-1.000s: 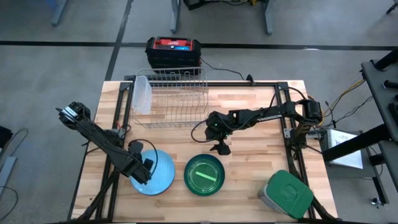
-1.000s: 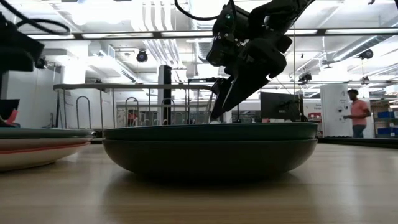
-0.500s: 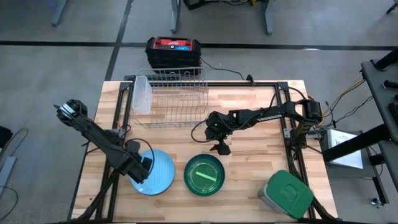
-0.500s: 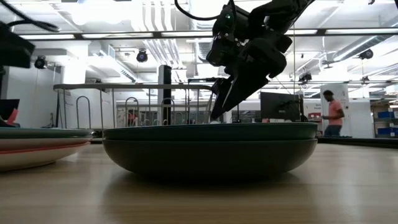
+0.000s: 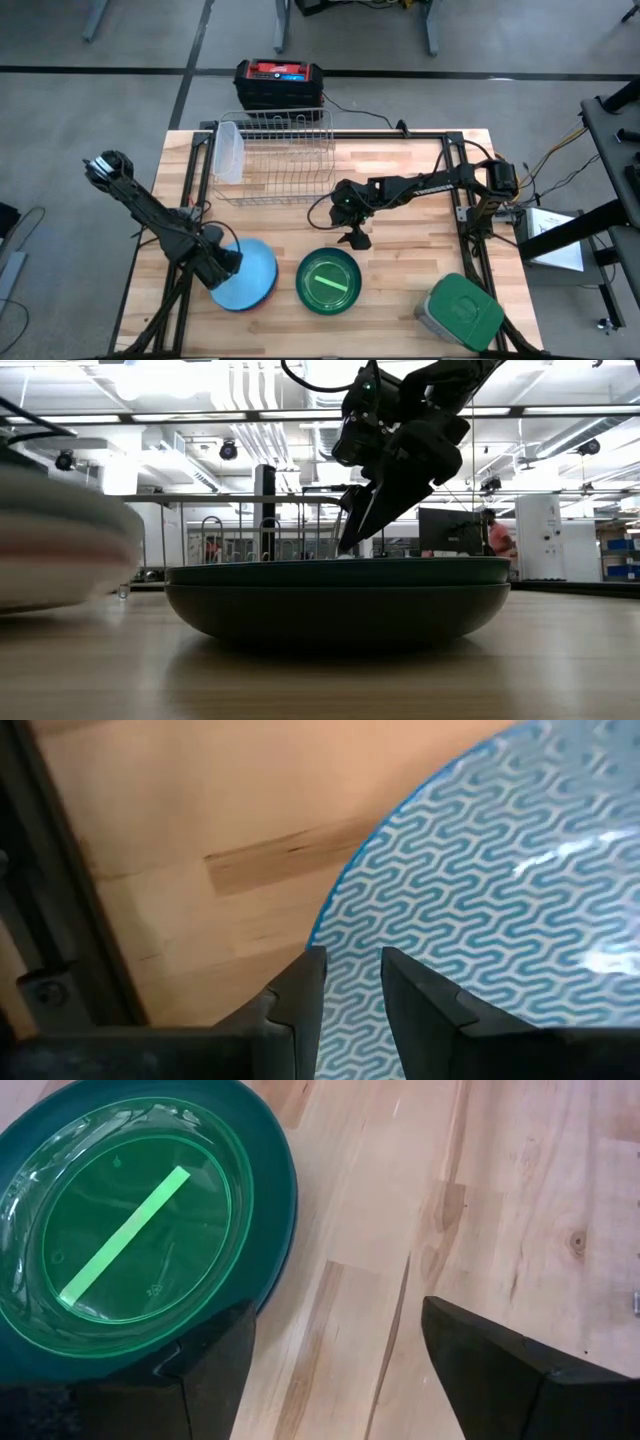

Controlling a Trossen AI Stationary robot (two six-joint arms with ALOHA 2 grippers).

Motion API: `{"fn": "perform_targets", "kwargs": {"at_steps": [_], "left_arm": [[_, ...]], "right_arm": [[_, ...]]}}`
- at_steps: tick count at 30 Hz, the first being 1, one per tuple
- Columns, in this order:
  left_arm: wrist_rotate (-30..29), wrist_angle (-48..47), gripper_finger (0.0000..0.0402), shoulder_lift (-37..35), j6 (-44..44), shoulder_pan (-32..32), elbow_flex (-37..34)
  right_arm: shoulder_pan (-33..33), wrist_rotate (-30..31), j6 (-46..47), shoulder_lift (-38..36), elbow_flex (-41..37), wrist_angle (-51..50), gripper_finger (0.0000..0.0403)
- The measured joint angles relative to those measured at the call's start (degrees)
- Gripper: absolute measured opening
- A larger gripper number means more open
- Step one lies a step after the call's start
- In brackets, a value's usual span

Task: Sort dishes
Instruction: Put the light blue patterned plate into the dish rack

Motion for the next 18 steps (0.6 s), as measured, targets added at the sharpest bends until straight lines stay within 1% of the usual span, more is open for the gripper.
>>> {"fn": "perform_targets", "kwargs": {"at_steps": [3,10,15,18], "left_arm": [[0.84,-0.87,0.0096,0.13,0.47,0.0,0.18],[0.48,-3.93,0.0096,1.43,1.04,0.0,3.61],[0.93,-6.95,0.0096,3.04,1.71,0.0,6.89],[0.85,-8.16,0.0096,4.02,3.66,0.0,10.56]], "right_arm": [[0.02,0.0,-0.04,0.0,-0.11,-0.02,0.0278],[0.02,0.0,-0.27,0.0,-0.13,0.07,0.0271],[0.02,0.0,-0.28,0.0,-0.13,0.08,0.028],[0.02,0.0,-0.31,0.0,-0.13,0.08,0.0281]]}}
